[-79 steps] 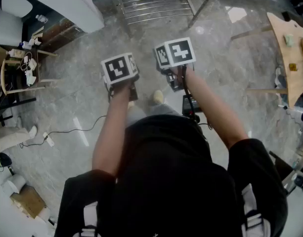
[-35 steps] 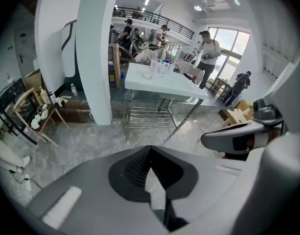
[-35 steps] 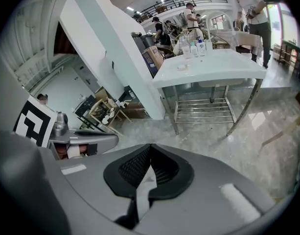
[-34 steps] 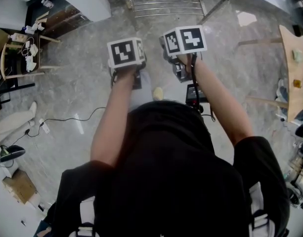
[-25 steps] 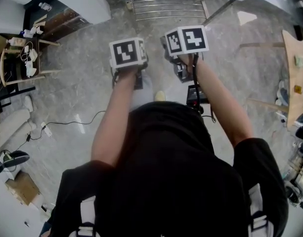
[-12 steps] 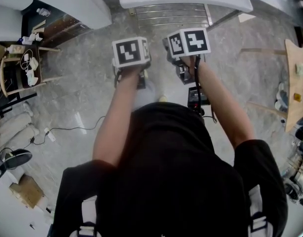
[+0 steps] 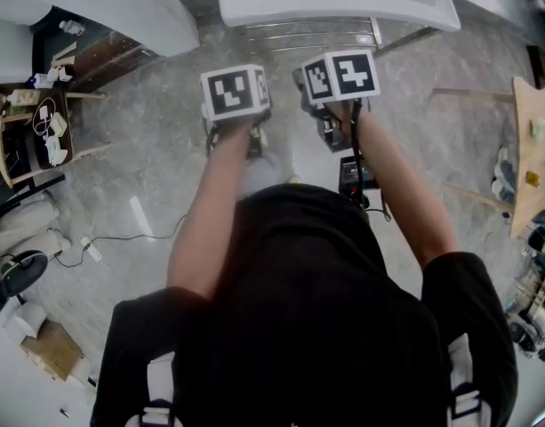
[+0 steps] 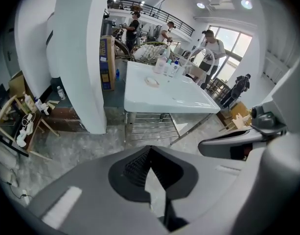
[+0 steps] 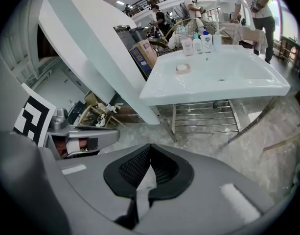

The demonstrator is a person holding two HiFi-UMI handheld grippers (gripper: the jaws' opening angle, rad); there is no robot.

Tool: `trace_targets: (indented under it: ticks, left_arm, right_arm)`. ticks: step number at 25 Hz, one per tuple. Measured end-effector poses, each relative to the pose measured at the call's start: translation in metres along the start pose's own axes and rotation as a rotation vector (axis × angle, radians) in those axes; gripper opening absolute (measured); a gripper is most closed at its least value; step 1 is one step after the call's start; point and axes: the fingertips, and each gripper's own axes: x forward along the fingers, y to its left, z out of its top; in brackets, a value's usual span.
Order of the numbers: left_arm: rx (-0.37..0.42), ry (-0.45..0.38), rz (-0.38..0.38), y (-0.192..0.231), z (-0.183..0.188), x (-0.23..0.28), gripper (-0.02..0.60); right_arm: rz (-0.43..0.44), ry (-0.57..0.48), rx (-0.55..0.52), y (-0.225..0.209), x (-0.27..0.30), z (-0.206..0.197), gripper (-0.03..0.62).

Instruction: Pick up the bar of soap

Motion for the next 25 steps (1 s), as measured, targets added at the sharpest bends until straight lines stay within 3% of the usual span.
trace_targets:
  ticks: [6,17,25]
  left_arm:
    - [0.016,-0.007,0.01,0.017,0.027,0.007,-0.002]
    - [0.033,0.003,-0.078,0.028,0.05,0.018,-0.002]
    - [0.058,-0.013,-0.063,0.035,0.059,0.019,-0.002]
  right_arm:
    - [0.0,-0.005,0.004,0.006,0.014,0.029,0.015]
    - [-0.022,-0.019,0.012,0.024,0.036,0.06,0.015]
    - [-0.025,-0.031,0.017,0.025,0.038,0.065,0.015]
